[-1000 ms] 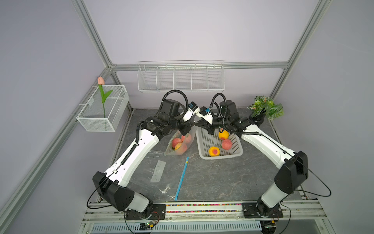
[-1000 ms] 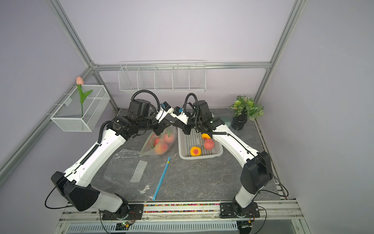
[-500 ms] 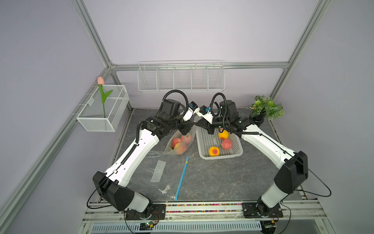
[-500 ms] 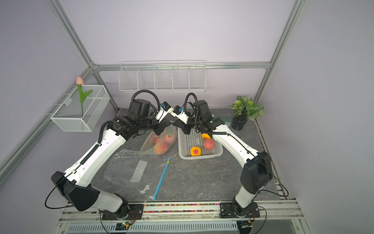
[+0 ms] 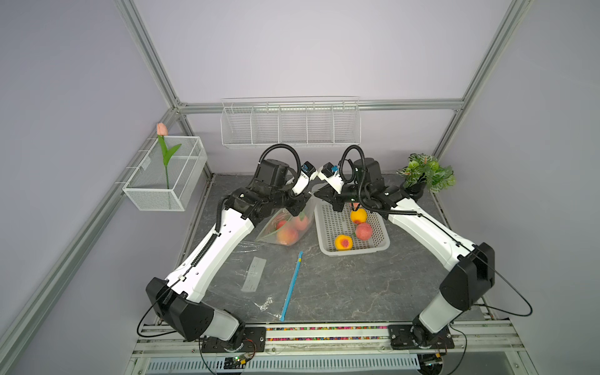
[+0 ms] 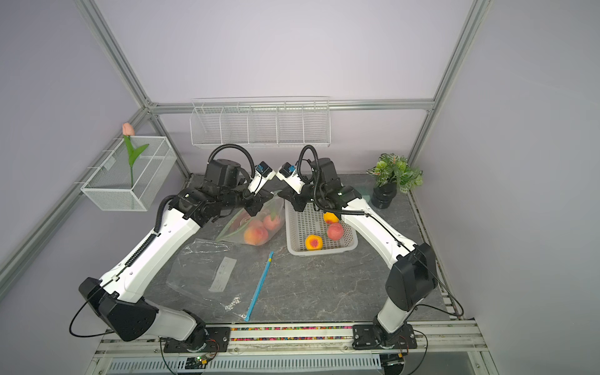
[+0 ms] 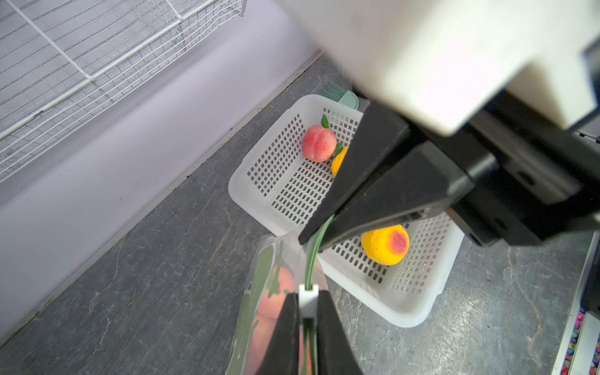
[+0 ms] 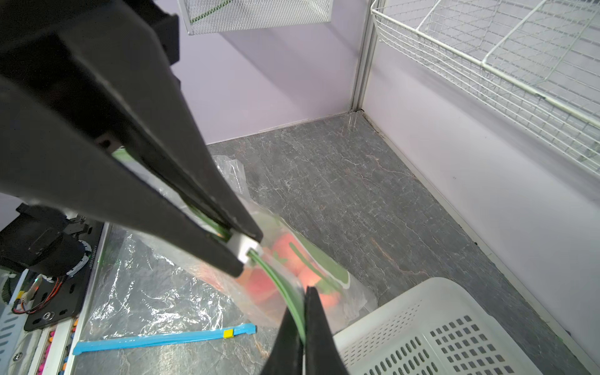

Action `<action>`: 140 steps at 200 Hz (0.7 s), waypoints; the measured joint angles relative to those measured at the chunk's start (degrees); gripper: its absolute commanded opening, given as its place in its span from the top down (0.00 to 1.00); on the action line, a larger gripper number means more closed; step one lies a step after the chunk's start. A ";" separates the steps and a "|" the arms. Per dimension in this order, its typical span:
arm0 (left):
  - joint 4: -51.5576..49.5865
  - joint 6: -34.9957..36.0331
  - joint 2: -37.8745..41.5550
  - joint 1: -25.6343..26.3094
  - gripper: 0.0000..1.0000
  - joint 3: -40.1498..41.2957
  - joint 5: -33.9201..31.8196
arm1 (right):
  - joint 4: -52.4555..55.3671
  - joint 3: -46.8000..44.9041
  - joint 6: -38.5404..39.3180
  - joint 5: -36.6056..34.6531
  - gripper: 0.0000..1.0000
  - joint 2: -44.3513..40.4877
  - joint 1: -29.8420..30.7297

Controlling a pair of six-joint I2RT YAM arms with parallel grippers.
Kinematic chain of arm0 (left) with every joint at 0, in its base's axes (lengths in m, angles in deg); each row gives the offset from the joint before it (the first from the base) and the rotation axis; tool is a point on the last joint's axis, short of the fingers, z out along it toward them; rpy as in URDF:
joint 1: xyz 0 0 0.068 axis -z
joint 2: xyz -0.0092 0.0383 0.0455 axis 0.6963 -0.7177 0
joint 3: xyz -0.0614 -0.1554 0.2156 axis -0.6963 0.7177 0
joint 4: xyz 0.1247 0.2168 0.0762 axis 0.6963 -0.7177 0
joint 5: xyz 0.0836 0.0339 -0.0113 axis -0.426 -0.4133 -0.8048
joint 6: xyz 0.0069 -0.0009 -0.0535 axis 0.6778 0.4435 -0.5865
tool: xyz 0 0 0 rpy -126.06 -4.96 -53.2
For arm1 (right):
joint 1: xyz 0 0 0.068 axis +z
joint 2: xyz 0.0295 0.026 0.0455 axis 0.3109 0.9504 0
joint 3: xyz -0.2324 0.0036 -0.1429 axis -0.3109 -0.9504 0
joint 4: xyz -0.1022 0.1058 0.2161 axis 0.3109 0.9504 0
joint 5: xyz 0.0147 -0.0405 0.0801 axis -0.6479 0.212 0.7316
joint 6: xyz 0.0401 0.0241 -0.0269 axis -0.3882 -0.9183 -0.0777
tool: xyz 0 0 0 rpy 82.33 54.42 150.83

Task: Place the peach in a zip-top bag and seal the zipper
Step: Zip the zipper on the zipper food storage bag.

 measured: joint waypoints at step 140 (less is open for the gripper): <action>-1.11 -2.36 8.22 -0.02 0.87 7.17 -6.54 | 1.11 3.82 -15.58 -7.52 0.93 1.84 -0.04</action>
